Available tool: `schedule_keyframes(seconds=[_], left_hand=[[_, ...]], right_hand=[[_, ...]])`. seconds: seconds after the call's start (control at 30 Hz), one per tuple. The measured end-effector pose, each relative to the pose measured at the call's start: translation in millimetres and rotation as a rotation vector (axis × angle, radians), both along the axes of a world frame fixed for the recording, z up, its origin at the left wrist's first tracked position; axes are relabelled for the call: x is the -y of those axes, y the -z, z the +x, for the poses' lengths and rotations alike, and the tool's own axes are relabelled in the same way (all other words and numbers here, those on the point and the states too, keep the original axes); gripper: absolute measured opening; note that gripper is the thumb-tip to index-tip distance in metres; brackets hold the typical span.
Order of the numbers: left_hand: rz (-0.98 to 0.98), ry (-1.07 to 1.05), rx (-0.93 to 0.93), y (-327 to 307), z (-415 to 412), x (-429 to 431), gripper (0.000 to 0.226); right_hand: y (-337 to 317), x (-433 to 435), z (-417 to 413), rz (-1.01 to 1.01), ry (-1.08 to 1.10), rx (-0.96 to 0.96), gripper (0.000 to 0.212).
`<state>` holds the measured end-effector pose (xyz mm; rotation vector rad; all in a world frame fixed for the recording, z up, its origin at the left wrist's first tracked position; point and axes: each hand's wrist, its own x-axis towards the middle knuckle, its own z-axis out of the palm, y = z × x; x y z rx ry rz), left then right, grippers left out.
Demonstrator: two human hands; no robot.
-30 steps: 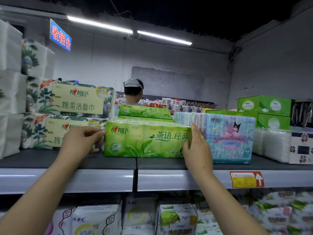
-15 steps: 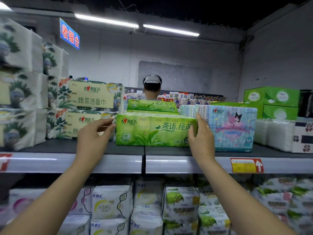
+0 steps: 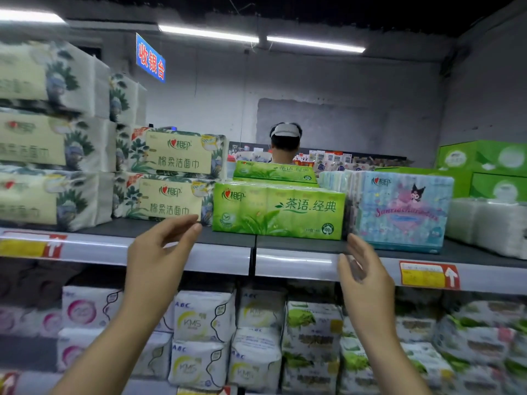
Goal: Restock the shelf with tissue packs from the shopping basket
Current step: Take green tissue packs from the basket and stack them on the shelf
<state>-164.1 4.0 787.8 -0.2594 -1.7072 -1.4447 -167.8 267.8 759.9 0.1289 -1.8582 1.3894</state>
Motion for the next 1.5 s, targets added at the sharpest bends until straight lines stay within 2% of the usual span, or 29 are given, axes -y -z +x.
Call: schedule_keyframes(seconds=[0.3, 0.5, 0.73, 1.17, 1.5], left_hand=[[0.007, 0.037, 0.039, 11.8, 29.6, 3.5, 0.013], [0.029, 0.096, 0.087, 18.6, 39.5, 15.2, 0.017], [0.073, 0.189, 0.131, 23.5, 40.8, 36.9, 0.015], [0.019, 0.258, 0.24, 41.5, 39.6, 134.3, 0.016], [-0.003, 0.345, 0.301, 61.7, 45.0, 159.7, 0.018]], right_hand=[[-10.2, 4.1, 13.4, 0.033, -0.093, 0.005, 0.035], [5.1, 13.4, 23.9, -0.011, -0.089, 0.02, 0.012], [10.3, 32.7, 37.5, 0.006, -0.052, 0.059, 0.015], [34.0, 125.8, 60.3, -0.039, -0.011, 0.124, 0.014], [53.2, 156.2, 84.3, -0.016, 0.053, 0.178, 0.008]])
